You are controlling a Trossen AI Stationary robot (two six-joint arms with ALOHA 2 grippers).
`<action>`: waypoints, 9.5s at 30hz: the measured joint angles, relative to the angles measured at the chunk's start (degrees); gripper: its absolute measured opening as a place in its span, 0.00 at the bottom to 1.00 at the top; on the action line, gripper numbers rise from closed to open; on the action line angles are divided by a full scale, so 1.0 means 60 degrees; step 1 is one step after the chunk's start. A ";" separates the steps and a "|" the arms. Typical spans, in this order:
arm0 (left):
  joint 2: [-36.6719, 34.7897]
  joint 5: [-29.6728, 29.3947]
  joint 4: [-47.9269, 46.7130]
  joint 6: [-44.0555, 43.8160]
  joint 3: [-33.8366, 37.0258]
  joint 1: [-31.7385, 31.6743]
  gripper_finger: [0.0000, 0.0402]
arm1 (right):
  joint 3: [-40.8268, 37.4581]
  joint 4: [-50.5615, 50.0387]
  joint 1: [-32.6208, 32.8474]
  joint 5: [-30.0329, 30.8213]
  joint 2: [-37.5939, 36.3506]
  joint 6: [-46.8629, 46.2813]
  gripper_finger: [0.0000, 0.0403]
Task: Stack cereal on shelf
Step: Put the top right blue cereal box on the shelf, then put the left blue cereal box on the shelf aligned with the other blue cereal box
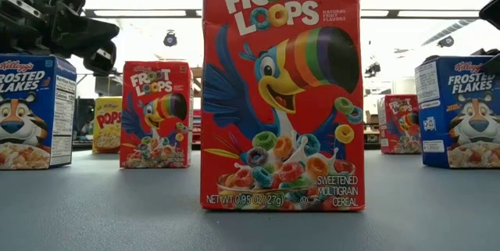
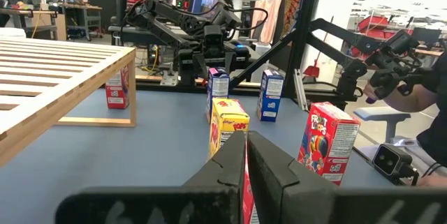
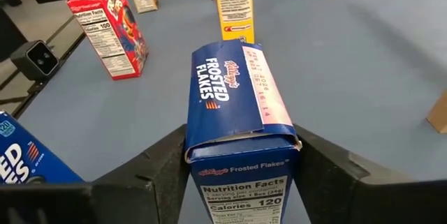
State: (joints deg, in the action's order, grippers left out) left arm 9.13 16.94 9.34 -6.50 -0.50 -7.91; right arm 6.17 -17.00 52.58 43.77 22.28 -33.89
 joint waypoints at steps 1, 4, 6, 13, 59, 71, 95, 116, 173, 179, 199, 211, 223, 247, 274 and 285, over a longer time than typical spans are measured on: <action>0.0000 0.0002 0.0000 0.0000 0.0002 -0.0001 0.00 | -0.0004 0.0014 0.0000 0.0001 0.0000 0.0000 0.52; 0.0000 0.0001 0.0000 -0.0002 0.0000 -0.0002 0.00 | -0.0011 0.0148 0.0000 0.0036 0.0000 0.0069 0.51; 0.0000 0.0002 0.0000 -0.0004 0.0002 -0.0002 0.00 | -0.0011 0.0398 0.0000 0.0041 0.0000 0.0172 0.50; 0.0000 0.0001 0.0000 0.0000 -0.0001 -0.0001 0.00 | 0.0000 0.1132 0.0000 0.0215 -0.0002 0.1059 0.49; 0.0002 0.0000 0.0000 -0.0002 -0.0001 0.0001 0.00 | 0.1494 0.5939 -0.2975 0.0387 0.0553 0.6762 0.45; 0.0000 -0.0001 0.0000 0.0000 -0.0001 0.0001 0.00 | 0.1494 0.8657 -0.3608 -0.0642 0.2156 0.7642 0.46; 0.0003 -0.0001 0.0000 0.0000 -0.0001 -0.0002 0.00 | 0.3696 1.0135 -0.8407 -0.7356 0.5863 0.8003 0.45; 0.0025 -0.0001 0.0000 0.0000 -0.0001 0.0001 0.00 | 0.5618 1.1939 -1.4196 -1.2124 0.8594 0.6556 0.44; 0.0029 0.0002 0.0000 -0.0001 -0.0001 0.0001 0.00 | 0.7158 1.4813 -1.8458 -1.6586 1.1617 0.2125 0.62; 0.0029 0.0001 0.0000 -0.0001 0.0000 0.0001 0.00 | 0.7155 1.4393 -1.8500 -1.6682 1.0852 0.2084 0.67; 0.0029 0.0000 0.0000 0.0000 0.0001 0.0000 0.00 | 0.4889 1.0574 -1.7125 -1.5780 0.5814 0.4149 0.68; 0.0029 0.0002 0.0000 0.0000 0.0000 -0.0001 0.00 | 0.2336 1.0521 -1.5824 -1.4178 0.3249 0.4045 0.68; 0.0029 0.0002 0.0000 0.0000 0.0002 0.0001 0.00 | 0.1241 0.9831 -1.5824 -1.3548 0.2083 0.3984 0.68; 0.0029 0.0000 0.0000 0.0000 0.0000 0.0001 0.00 | 0.1627 0.9957 -1.4603 -1.3535 0.3802 0.5763 0.64; 0.0029 -0.0001 0.1465 0.0000 -0.0001 -0.0002 0.00 | 0.2692 1.0199 -1.3092 -1.3566 0.6005 0.6084 0.58; 0.0026 -0.0089 0.2616 -0.0397 0.0002 0.0001 0.00 | 0.2670 1.0069 -1.3096 -1.3559 0.5927 0.6243 0.58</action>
State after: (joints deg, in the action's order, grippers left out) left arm 9.28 16.40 25.04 -8.89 -0.49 -7.90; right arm 22.20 43.42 -26.00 -37.58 57.84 3.57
